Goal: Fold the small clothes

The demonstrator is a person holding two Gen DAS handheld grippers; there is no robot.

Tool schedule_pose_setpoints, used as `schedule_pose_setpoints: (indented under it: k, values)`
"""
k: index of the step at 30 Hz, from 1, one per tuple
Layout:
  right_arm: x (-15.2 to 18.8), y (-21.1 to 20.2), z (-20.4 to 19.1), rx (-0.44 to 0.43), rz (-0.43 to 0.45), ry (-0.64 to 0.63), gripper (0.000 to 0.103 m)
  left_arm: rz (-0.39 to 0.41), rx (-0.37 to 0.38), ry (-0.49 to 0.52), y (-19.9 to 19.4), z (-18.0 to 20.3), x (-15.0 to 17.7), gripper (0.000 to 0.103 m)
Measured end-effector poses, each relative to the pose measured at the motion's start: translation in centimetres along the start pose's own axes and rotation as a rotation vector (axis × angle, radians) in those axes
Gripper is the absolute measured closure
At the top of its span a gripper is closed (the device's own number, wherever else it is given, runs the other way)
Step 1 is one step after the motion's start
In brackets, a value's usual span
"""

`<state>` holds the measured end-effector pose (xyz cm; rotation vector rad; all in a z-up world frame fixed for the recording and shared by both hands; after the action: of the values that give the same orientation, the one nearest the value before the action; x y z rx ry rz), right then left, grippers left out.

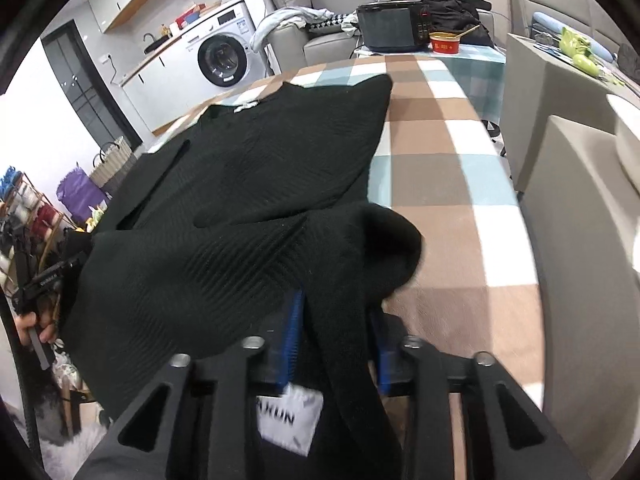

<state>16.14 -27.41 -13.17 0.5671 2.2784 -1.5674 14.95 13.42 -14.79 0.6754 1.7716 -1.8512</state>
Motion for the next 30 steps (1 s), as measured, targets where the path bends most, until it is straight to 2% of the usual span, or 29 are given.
schedule_pose_setpoints:
  k: [1, 4, 13, 23, 26, 27, 28, 30]
  values:
    - [0.1, -0.8, 0.1, -0.015, 0.010, 0.001, 0.051, 0.015, 0.004, -0.002, -0.9, -0.2, 0.4, 0.049]
    - [0.8, -3.0, 0.1, -0.069, 0.030, -0.026, 0.047, 0.043, 0.025, -0.016, -3.0, -0.7, 1.5, 0.042]
    - [4.5, -3.6, 1.9, -0.092, -0.030, -0.025, 0.047, -0.020, 0.037, -0.053, -3.7, -1.9, 5.6, 0.042]
    - [6.2, -4.0, 2.2, -0.095, -0.034, -0.046, 0.047, -0.025, 0.037, 0.033, -4.2, 0.1, 7.9, 0.044]
    - [6.2, -3.7, 2.0, -0.091, -0.035, -0.065, 0.047, -0.013, 0.030, 0.037, -4.4, 0.2, 7.8, 0.064]
    - [6.1, -3.5, 1.9, -0.088, -0.033, -0.070, 0.047, -0.012, 0.029, 0.035, -4.5, 0.1, 7.9, 0.080]
    - [6.1, -3.4, 1.9, -0.084, -0.030, -0.069, 0.050, -0.010, 0.029, 0.034, -4.4, 0.0, 7.7, 0.091]
    - [6.2, -3.1, 1.9, -0.074, -0.025, -0.077, 0.074, 0.020, 0.041, 0.032, -5.0, 0.0, 7.5, 0.099]
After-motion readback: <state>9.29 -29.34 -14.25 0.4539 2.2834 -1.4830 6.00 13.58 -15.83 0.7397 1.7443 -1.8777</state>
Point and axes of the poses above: each gripper's, at about its wrist camera, not at the fingertips, and y roughly the way its jaws point, z to its right, x to its underside, the point moved 7 cm from there along y, roughly the way its jaws point, and after that the axes turned 8 degrees about y, right-handed, at the moved point
